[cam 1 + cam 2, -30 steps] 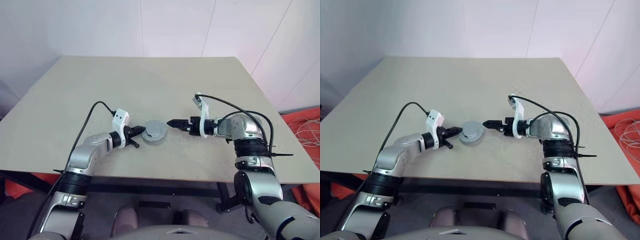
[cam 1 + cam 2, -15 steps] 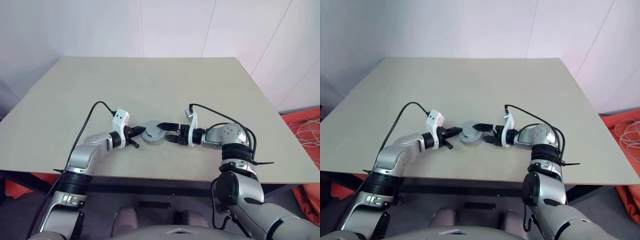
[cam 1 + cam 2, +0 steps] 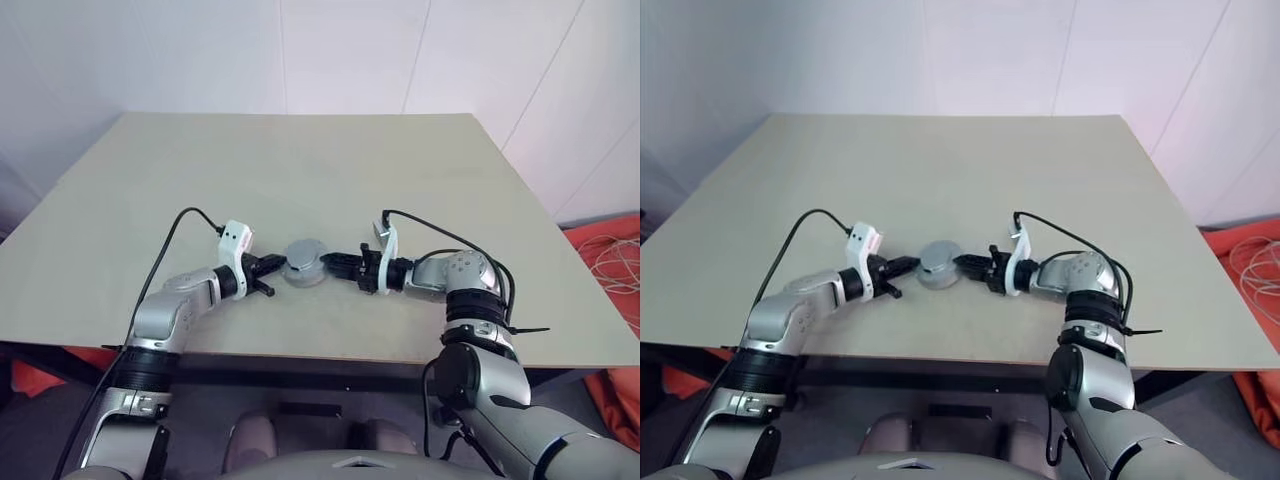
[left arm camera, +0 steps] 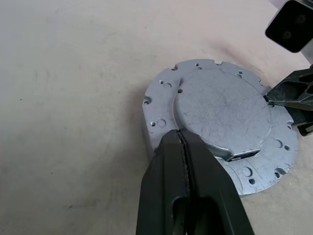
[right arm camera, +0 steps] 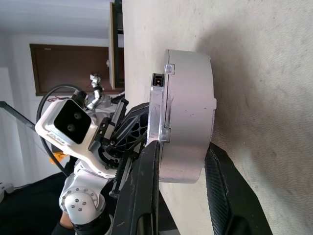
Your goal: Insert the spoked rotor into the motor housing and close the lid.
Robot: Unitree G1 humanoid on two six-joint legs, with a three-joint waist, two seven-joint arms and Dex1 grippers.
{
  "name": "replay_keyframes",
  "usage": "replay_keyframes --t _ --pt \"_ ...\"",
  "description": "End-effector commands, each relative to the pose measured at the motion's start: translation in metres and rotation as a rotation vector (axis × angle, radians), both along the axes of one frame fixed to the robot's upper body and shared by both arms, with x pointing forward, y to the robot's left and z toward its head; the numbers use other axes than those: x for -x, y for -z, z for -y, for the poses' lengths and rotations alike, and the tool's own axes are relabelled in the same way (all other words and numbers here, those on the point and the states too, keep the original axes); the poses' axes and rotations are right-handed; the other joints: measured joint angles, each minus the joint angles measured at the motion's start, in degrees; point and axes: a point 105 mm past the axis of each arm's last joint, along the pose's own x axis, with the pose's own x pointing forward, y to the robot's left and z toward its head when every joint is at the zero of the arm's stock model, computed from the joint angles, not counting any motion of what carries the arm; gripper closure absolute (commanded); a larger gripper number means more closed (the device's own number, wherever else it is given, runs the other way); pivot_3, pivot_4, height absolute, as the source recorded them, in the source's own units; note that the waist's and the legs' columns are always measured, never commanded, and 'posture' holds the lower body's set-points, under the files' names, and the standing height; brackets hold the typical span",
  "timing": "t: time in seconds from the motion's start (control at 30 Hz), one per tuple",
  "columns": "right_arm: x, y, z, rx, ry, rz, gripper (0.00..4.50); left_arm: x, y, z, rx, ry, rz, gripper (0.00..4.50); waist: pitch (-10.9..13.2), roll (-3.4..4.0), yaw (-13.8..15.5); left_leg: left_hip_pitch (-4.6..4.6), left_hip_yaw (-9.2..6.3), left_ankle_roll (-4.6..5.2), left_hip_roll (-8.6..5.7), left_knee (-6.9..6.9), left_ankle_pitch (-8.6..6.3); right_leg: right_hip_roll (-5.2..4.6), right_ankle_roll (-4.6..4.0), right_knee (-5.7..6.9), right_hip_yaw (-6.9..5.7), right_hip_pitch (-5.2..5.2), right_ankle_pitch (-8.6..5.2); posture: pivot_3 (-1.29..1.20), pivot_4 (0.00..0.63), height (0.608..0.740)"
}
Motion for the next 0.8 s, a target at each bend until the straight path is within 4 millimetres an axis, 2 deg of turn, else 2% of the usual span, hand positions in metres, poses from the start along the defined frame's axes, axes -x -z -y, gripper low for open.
replay_keyframes --t 0.03,0.1,0.17,0.27,0.47,0.57,0.67,0.8 --pt "0.000 -0.004 -0.003 0.005 -0.012 0.019 3.42 0.001 0.000 -0.014 0.068 -0.088 -0.080 4.50 0.0 0.00 -0.1 -0.01 0.01 0.00 0.00 -0.01 0.00 0.00 0.00 0.00 0.00 -0.03 0.00 0.00 0.000 0.740" --pt "-0.001 -0.006 -0.003 0.006 -0.010 0.029 3.42 0.001 0.003 -0.023 0.148 -0.165 -0.175 4.50 0.0 0.00 -0.1 -0.04 0.01 -0.01 0.00 -0.01 0.01 0.00 -0.01 0.01 0.00 -0.07 0.00 0.00 0.000 0.740" --pt "-0.001 -0.008 -0.003 -0.003 -0.013 0.038 3.42 0.003 -0.006 -0.027 0.293 -0.201 -0.204 4.50 0.0 0.00 -0.2 -0.13 0.01 -0.06 0.01 0.00 0.03 0.01 -0.01 0.02 0.00 -0.15 0.00 0.00 0.000 0.740" --pt "-0.003 -0.015 -0.003 -0.033 -0.005 0.052 3.42 0.004 -0.018 -0.037 0.484 -0.253 -0.209 4.50 0.0 -0.01 -0.1 -0.29 0.00 -0.06 0.01 0.01 0.04 0.01 -0.02 0.01 -0.01 -0.26 0.01 0.00 0.000 0.740" --pt "-0.004 -0.028 -0.003 -0.082 -0.011 0.075 3.42 0.007 -0.029 -0.064 0.822 -0.366 -0.210 4.50 0.0 -0.03 -0.1 -0.61 -0.01 -0.06 0.01 0.01 0.04 0.02 -0.10 0.00 -0.04 -0.55 0.05 0.00 0.000 0.740" --pt "-0.005 -0.037 -0.002 -0.112 -0.013 0.095 3.42 0.014 -0.037 -0.073 0.937 -0.365 -0.173 3.95 0.0 -0.03 0.0 -0.68 -0.01 -0.05 0.01 0.01 0.03 0.02 -0.12 -0.04 -0.04 -0.62 0.06 0.00 0.000 0.740" --pt "-0.007 -0.053 -0.002 -0.172 -0.015 0.125 3.42 0.020 -0.035 -0.077 1.002 -0.373 -0.189 2.97 0.0 -0.04 0.3 -0.76 0.00 -0.04 0.02 0.00 0.03 0.02 -0.21 -0.04 -0.07 -0.69 0.11 0.00 0.000 0.740" --pt "-0.011 -0.068 -0.001 -0.215 -0.010 0.158 3.42 0.026 -0.031 -0.071 1.053 -0.348 -0.241 1.71 0.0 -0.05 0.5 -0.75 0.00 -0.04 0.02 0.01 0.03 0.02 -0.01 -0.04 -0.07 -0.69 0.00 0.00 0.000 0.740"
